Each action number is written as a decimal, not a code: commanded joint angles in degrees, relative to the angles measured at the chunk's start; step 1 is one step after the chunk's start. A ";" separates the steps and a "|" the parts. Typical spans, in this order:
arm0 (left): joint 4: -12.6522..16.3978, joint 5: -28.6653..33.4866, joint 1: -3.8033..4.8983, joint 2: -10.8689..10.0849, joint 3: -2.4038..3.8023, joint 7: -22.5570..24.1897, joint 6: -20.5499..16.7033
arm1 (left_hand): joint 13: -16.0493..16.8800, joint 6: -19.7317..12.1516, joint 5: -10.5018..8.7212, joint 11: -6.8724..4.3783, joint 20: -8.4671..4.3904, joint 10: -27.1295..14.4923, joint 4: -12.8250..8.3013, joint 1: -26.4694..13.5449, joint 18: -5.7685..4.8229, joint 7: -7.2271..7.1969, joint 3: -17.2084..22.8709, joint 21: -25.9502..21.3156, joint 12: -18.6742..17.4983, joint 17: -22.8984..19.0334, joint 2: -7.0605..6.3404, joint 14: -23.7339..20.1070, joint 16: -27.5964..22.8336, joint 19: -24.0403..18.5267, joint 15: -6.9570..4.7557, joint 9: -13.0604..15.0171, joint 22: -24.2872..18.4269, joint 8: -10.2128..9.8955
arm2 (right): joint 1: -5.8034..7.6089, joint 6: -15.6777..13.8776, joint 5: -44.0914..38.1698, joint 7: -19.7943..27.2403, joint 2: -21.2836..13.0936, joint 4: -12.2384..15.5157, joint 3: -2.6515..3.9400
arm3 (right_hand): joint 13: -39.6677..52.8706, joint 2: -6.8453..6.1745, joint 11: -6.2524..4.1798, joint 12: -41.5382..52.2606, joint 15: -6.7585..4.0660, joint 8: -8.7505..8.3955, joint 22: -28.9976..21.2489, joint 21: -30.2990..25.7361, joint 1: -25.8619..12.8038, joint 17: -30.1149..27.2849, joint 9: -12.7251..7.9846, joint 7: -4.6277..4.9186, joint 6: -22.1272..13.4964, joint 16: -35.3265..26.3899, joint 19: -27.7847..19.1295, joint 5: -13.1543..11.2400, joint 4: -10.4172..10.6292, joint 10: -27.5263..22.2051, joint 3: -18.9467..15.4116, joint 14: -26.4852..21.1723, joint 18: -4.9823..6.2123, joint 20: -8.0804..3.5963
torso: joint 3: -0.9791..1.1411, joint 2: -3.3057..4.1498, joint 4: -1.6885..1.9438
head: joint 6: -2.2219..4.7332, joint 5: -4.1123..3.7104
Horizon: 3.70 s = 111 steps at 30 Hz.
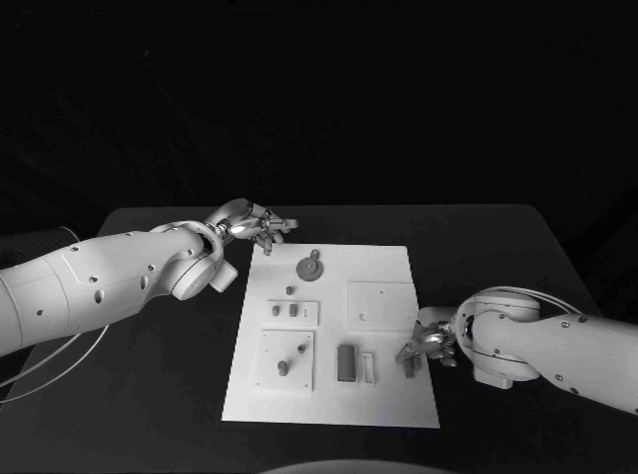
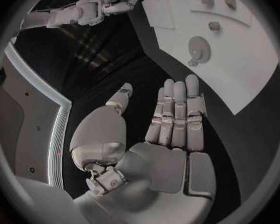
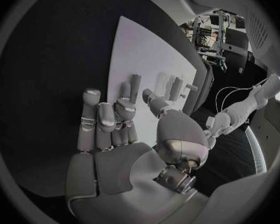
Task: Assemble the parts on the task board
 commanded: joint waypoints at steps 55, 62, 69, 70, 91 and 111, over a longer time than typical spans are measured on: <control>0.01 -0.58 0.05 -0.01 0.04 -0.33 1.20 | 0.12 0.06 0.02 -0.06 -0.27 -0.50 -0.37 0.74 1.55 0.01 0.21 -0.30 -0.39 0.20 -0.18 -0.20 -0.36 0.06 0.03 -0.26 0.32 -0.04 | -1.73 -5.46 4.08 0.04 -0.10 0.08 -0.61 | -0.06 4.95 0.96 -0.61 0.94 -2.17 0.90 0.73 10.87 -1.31 -0.29 1.77 -2.83 0.05 -0.97 13.04 -4.21 0.10 2.69 -1.01 0.78 0.76 | 0.12 0.03 0.00 | 0.78 -0.25; -0.15 -0.62 0.05 0.02 0.04 -0.34 1.23 | 0.13 0.09 0.03 -0.06 -0.27 -0.49 -0.52 0.92 1.54 0.00 0.20 -0.29 -0.38 0.23 -0.26 -0.16 -0.34 0.11 0.03 -0.26 0.37 -0.01 | -1.08 -7.47 7.53 0.65 -1.34 1.52 -0.37 | -0.11 4.93 0.93 -0.66 0.96 -2.11 0.89 0.75 10.66 -1.32 -0.29 1.73 -2.68 0.04 -0.91 13.12 -4.20 0.14 2.91 -0.96 0.78 0.80 | 0.07 0.01 -0.04 | 0.30 0.00; -0.15 -0.73 0.05 0.12 0.04 -0.36 1.20 | 0.14 0.11 0.03 -0.06 -0.27 -0.49 -0.55 0.95 1.54 0.00 0.19 -0.29 -0.37 0.24 -0.27 -0.15 -0.33 0.12 0.02 -0.26 0.39 0.00 | -0.15 -9.11 10.47 1.12 -1.71 2.87 -0.19 | -0.22 4.57 0.67 -0.69 0.90 -1.78 0.86 0.87 10.27 -1.11 -0.18 1.47 -1.99 0.08 -0.57 13.55 -4.24 0.41 3.46 -0.54 0.78 0.76 | 0.04 -0.01 0.01 | 0.41 0.20; -0.14 -0.74 0.05 0.12 0.04 -0.36 1.19 | 0.14 0.11 0.03 -0.06 -0.27 -0.49 -0.56 0.96 1.54 0.00 0.19 -0.29 -0.37 0.24 -0.27 -0.14 -0.33 0.13 0.02 -0.26 0.39 0.00 | -0.15 -9.02 10.47 1.14 -1.67 2.98 -0.19 | -0.22 4.56 0.67 -0.69 0.90 -1.78 0.86 0.87 10.25 -1.14 -0.18 1.47 -1.99 0.07 -0.57 13.54 -4.24 0.41 3.47 -0.55 0.78 0.76 | 0.03 -0.01 0.02 | 0.46 0.27; -0.23 -0.86 0.05 0.33 0.04 -0.51 1.25 | 0.15 0.17 0.03 -0.05 -0.27 -0.51 -0.62 1.01 1.53 -0.02 0.15 -0.28 -0.38 0.28 -0.24 -0.10 -0.31 0.19 0.02 -0.27 0.45 0.03 | -0.17 -9.38 11.26 1.37 0.20 4.93 -0.19 | -0.30 4.49 0.64 -0.75 0.83 -1.79 0.81 0.88 9.88 -1.17 -0.19 1.44 -1.95 0.03 -0.41 13.33 -4.18 0.51 3.66 -0.44 0.78 0.73 | 0.05 0.00 -0.02 | 0.09 1.12; -0.28 -0.94 0.05 0.57 0.04 -0.72 1.13 | 0.16 0.17 0.01 -0.04 -0.26 -0.52 -0.56 0.86 1.51 -0.01 0.05 -0.30 -0.39 0.30 -0.20 -0.10 -0.31 0.21 0.02 -0.29 0.49 0.04 | -0.30 -6.33 11.07 1.10 3.77 3.39 -0.22 | -0.34 4.48 0.65 -0.80 0.76 -1.83 0.77 0.82 9.49 -1.43 -0.22 1.46 -1.99 -0.06 -0.38 13.05 -4.12 0.53 3.79 -0.56 0.78 0.73 | 0.02 0.01 0.04 | 0.06 1.21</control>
